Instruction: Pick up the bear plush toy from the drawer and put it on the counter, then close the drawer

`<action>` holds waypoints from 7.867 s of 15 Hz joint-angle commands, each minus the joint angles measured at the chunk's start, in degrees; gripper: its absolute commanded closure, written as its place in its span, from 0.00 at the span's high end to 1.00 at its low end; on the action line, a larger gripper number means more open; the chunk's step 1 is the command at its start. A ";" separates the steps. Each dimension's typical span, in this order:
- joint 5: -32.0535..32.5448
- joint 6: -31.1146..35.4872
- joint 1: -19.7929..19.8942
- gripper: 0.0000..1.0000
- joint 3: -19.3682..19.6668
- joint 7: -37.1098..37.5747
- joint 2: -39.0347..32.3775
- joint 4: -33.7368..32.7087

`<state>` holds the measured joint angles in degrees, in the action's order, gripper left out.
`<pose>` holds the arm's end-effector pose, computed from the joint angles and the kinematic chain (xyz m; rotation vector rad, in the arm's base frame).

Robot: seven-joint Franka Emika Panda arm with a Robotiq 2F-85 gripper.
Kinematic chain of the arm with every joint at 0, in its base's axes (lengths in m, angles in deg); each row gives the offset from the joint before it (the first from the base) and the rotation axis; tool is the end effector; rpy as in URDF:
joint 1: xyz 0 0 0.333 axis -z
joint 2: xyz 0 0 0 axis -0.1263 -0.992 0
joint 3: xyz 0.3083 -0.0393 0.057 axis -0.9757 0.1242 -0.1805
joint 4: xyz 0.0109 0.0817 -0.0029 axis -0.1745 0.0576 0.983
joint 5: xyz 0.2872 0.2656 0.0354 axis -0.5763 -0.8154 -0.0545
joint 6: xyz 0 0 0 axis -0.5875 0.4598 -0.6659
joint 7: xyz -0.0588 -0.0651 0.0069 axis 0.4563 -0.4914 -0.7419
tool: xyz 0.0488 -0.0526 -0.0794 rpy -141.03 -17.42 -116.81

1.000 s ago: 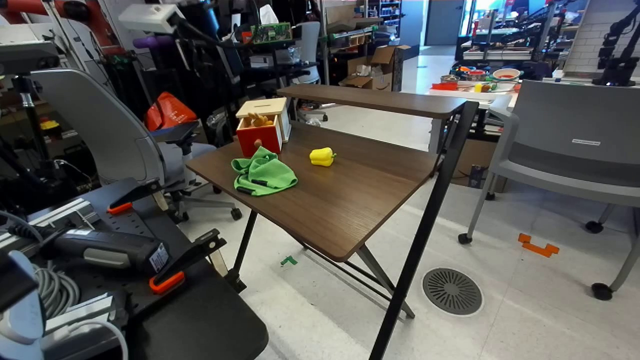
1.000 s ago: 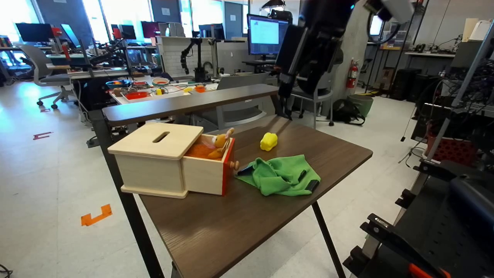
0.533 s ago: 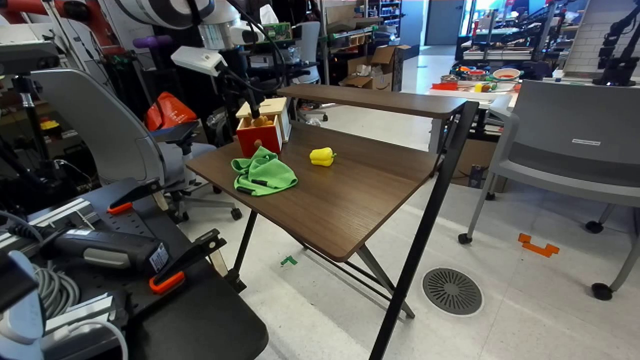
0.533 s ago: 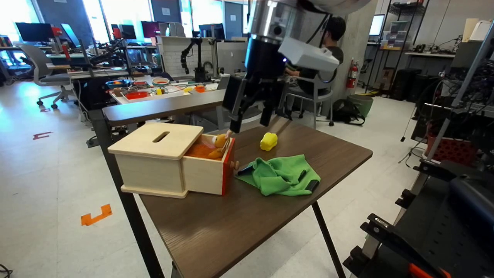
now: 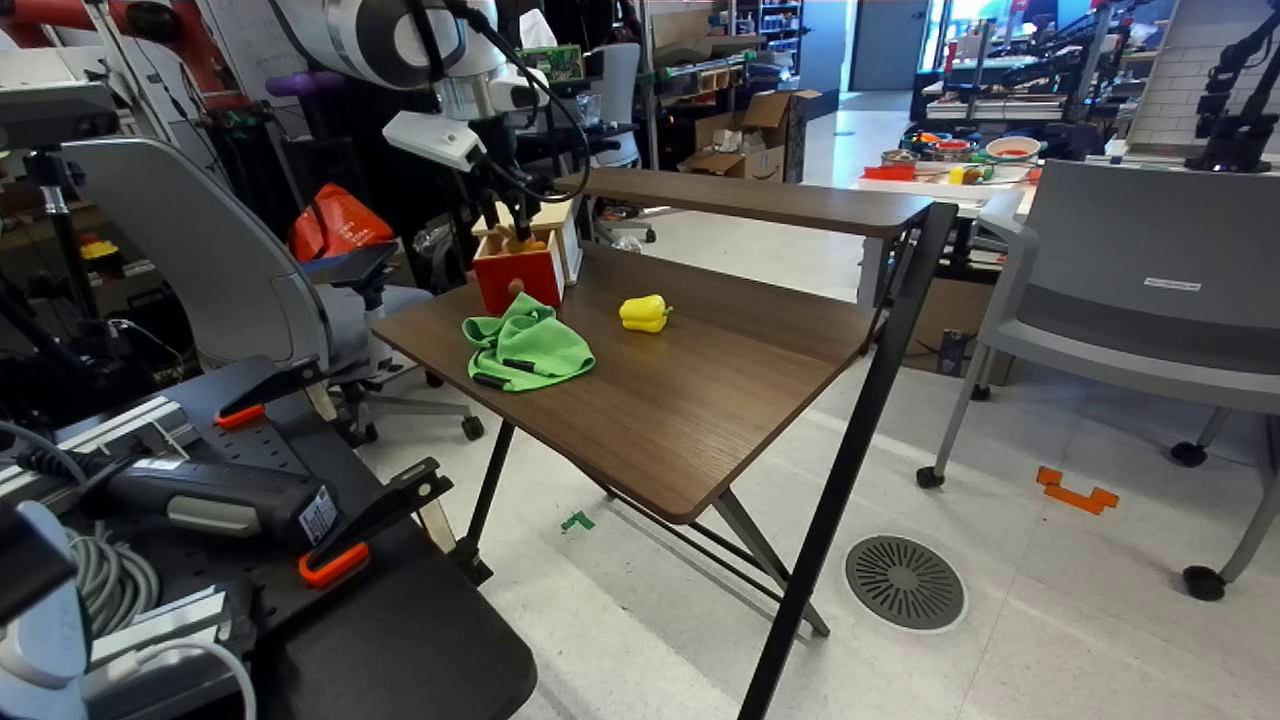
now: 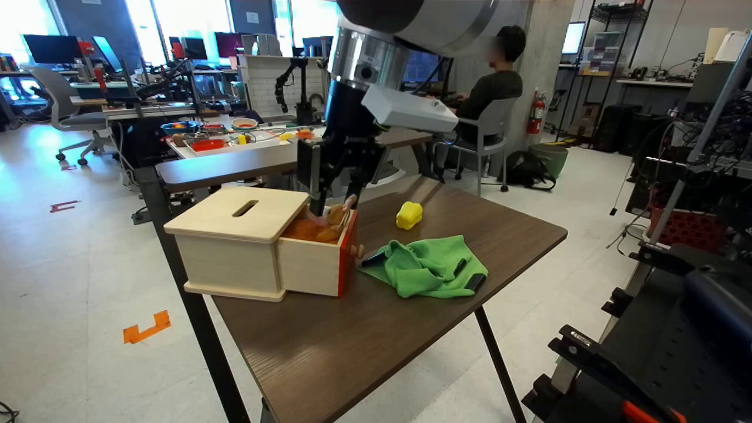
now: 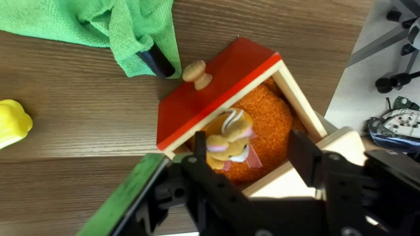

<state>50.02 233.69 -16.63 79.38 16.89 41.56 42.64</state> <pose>0.6377 0.1936 0.1921 -2.9256 -0.2927 -0.2613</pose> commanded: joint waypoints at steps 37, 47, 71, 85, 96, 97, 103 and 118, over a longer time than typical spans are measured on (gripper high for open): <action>8.28 -1.66 12.56 0.02 13.04 1.72 2.59 10.16; 6.68 -6.80 16.22 0.81 4.55 -13.52 11.73 11.94; 22.41 -24.75 3.89 1.00 -0.49 -42.34 -5.01 -5.62; 20.66 -16.07 3.72 1.00 -0.79 -28.10 -5.28 -5.81; 18.59 -16.09 4.01 1.00 -2.68 -22.77 -6.02 -5.97; 18.51 -15.85 3.98 1.00 -2.72 -22.46 -6.28 -6.22; 17.39 -15.20 3.41 1.00 -3.07 -20.14 -7.87 -7.80; 17.82 -8.59 0.33 1.00 -2.72 -17.05 -11.86 -13.29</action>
<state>68.00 223.10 -15.26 76.24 -1.22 32.25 32.84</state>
